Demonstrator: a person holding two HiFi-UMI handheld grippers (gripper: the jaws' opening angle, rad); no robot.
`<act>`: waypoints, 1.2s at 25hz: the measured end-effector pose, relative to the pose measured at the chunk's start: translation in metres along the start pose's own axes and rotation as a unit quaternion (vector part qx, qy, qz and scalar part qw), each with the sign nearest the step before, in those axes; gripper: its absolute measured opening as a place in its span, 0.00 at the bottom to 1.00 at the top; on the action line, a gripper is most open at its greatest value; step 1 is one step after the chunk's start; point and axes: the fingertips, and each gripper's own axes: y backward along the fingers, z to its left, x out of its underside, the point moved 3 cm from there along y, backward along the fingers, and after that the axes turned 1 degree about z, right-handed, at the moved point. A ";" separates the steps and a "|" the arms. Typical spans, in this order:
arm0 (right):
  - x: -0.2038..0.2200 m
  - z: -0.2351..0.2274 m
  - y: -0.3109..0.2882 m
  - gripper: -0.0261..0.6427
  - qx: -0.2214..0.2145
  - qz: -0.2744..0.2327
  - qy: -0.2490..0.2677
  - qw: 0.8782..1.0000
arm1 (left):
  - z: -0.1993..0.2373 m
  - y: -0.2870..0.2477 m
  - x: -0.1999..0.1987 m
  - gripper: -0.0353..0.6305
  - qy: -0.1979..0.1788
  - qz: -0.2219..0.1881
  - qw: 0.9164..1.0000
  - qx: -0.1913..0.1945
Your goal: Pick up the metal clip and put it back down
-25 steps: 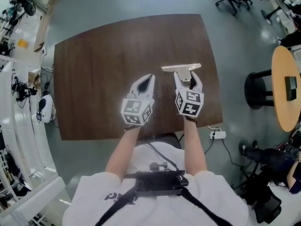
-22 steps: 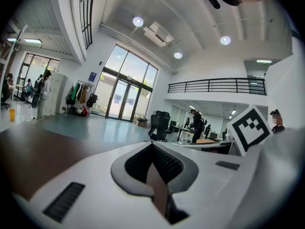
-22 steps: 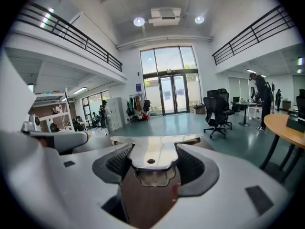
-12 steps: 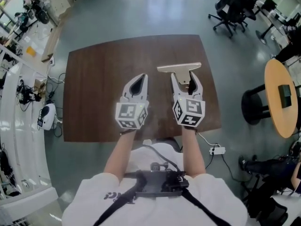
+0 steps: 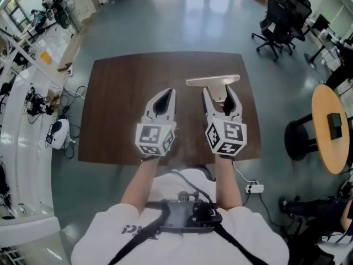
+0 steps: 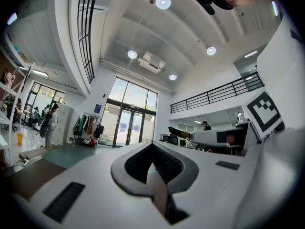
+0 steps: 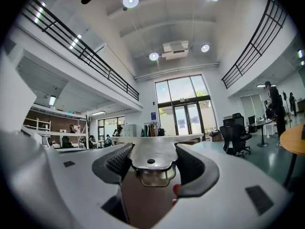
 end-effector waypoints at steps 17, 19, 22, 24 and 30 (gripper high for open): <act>-0.013 -0.004 0.022 0.48 0.019 -0.019 0.032 0.999 | -0.020 -0.010 -0.004 0.07 0.035 -0.021 0.998 0.056; -0.012 -0.014 0.027 0.49 0.027 -0.018 0.036 0.999 | -0.031 -0.018 -0.001 0.07 0.037 -0.018 0.997 0.069; -0.009 -0.031 0.037 0.48 0.043 -0.014 0.040 0.998 | -0.050 -0.028 0.006 0.07 0.039 -0.011 0.995 0.090; -0.006 -0.044 0.045 0.48 0.055 -0.009 0.040 0.998 | -0.063 -0.034 0.012 0.07 0.038 -0.003 0.994 0.105; 0.016 -0.090 0.062 0.49 0.091 0.015 0.041 0.995 | -0.102 -0.060 0.034 0.07 0.032 0.024 0.988 0.146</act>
